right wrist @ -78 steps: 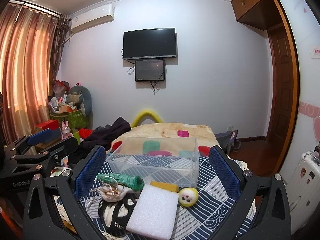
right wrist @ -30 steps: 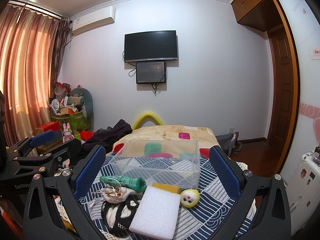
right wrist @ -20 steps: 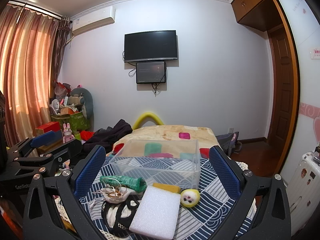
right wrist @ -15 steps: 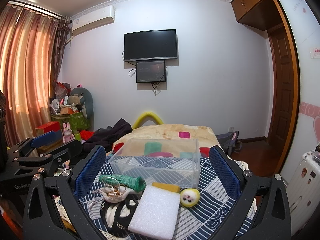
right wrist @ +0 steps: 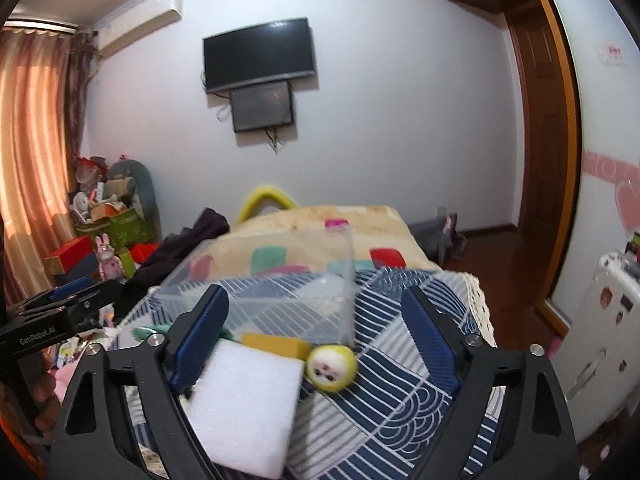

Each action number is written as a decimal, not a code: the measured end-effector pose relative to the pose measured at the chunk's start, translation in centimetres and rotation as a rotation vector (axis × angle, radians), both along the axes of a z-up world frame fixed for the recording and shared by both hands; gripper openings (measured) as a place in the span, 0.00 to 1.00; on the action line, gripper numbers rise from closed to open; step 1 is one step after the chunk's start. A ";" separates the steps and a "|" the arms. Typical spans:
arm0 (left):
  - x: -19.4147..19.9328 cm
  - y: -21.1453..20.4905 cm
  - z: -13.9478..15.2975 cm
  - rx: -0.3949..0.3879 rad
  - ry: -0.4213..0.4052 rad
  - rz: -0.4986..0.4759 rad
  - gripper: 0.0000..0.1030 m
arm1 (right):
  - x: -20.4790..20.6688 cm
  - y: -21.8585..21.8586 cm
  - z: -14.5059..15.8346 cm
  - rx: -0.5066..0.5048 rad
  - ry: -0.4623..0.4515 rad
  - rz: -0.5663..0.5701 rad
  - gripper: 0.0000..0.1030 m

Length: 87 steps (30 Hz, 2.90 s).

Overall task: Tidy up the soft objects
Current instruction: 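Grasp the green knit glove with left tool while right tool grasps yellow felt ball, then drop the glove into the clear box with left tool while right tool drops ball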

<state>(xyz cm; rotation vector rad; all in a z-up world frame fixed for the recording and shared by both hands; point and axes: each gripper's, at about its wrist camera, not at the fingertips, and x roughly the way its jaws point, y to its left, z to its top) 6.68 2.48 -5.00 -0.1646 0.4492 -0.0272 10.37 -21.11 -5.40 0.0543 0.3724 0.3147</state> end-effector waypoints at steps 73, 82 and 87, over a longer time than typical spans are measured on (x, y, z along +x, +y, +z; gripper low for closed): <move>3.2 0.7 2.8 -0.007 -0.011 -0.060 0.02 | 4.2 2.1 1.5 -0.050 0.050 0.095 0.38; 7.9 0.2 2.3 0.007 0.043 -0.078 0.02 | 6.8 3.7 1.0 -0.085 0.072 0.116 0.38; 10.4 -0.4 0.9 0.000 0.109 -0.102 0.02 | 8.3 4.7 -0.4 -0.130 0.114 0.125 0.38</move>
